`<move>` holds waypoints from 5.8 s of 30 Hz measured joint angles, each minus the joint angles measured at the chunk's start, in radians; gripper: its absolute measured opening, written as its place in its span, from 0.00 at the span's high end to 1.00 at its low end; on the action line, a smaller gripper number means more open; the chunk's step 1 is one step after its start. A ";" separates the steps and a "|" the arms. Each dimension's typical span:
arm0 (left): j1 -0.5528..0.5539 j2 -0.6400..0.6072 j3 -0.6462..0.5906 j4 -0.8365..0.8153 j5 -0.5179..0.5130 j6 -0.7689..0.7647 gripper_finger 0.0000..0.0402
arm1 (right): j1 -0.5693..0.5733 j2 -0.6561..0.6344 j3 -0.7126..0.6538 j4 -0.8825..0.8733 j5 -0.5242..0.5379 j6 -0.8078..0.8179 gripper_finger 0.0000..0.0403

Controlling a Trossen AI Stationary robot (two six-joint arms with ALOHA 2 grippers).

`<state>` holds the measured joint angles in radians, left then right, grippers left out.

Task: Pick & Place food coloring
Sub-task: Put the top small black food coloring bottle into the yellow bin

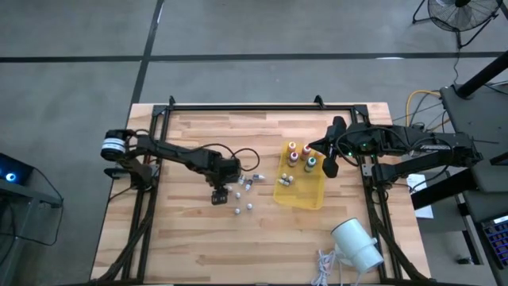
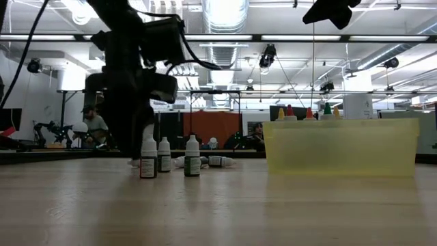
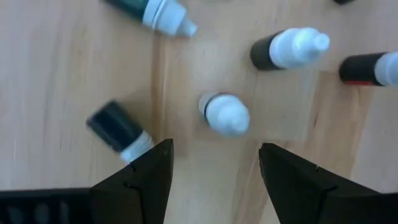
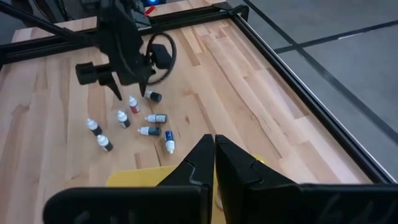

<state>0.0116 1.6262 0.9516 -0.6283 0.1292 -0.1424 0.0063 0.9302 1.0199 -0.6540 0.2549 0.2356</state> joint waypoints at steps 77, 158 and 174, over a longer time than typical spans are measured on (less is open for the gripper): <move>0.100 0.096 0.150 -0.187 -0.119 -0.385 0.52 | 0.000 0.000 0.000 0.008 0.009 -0.004 0.98; 0.152 0.128 0.184 -0.170 0.053 -0.419 0.88 | 0.000 0.001 0.000 0.008 0.009 -0.007 0.98; 0.240 0.123 0.679 -0.360 -0.032 -0.236 0.88 | 0.000 -0.011 0.000 0.008 0.008 -0.014 0.98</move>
<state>0.2519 1.7496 1.6301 -0.9882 0.0975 -0.3783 0.0063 0.9196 1.0203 -0.6460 0.2626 0.2215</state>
